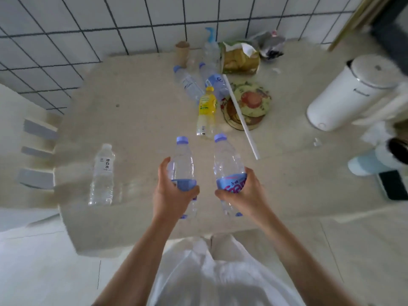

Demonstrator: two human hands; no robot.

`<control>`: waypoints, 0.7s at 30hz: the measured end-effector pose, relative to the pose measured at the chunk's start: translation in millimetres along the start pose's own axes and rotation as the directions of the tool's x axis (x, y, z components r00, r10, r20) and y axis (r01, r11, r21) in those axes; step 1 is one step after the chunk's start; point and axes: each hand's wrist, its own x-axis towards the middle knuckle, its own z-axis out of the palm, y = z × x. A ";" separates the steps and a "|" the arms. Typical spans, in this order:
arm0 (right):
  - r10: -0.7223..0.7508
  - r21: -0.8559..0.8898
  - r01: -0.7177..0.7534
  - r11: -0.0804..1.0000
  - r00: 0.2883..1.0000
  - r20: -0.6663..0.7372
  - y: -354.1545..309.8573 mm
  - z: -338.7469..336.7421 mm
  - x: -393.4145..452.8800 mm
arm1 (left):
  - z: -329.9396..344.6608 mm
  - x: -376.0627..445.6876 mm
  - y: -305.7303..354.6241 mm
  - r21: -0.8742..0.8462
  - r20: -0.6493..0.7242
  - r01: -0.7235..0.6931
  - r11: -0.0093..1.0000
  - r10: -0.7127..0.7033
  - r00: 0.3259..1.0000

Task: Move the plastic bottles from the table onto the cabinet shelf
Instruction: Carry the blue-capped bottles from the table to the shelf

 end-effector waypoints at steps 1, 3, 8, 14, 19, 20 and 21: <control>0.021 0.026 -0.020 0.999 0.999 -0.035 6.5 -1.0 -5.2 | 2.7 -0.6 0.2 0.014 0.042 -0.027 1.000 0.026 0.999; 0.067 0.086 -0.058 0.995 0.991 -0.115 17.0 -2.0 -17.9 | 7.3 1.9 -4.6 0.039 0.124 -0.102 0.994 0.097 0.988; 0.193 0.222 -0.136 0.965 0.946 -0.261 40.8 10.8 -53.3 | 6.7 5.5 -16.0 0.120 0.308 -0.313 0.942 0.264 0.914; 0.350 0.424 -0.161 0.891 0.838 -0.418 67.0 24.1 -114.6 | 10.6 -16.2 -25.5 0.186 0.492 -0.479 0.858 0.341 0.801; 0.437 0.468 -0.187 0.864 0.740 -0.511 100.4 24.3 -175.2 | 29.0 -52.7 -40.4 0.130 0.668 -0.587 0.799 0.367 0.647; 0.456 0.485 -0.185 0.855 0.715 -0.530 109.8 24.5 -188.8 | 34.3 -62.9 -44.0 0.126 0.704 -0.594 0.795 0.349 0.618; 0.474 0.504 -0.178 0.845 0.686 -0.552 118.7 24.6 -202.7 | 39.9 -73.5 -47.4 0.123 0.738 -0.600 0.791 0.331 0.588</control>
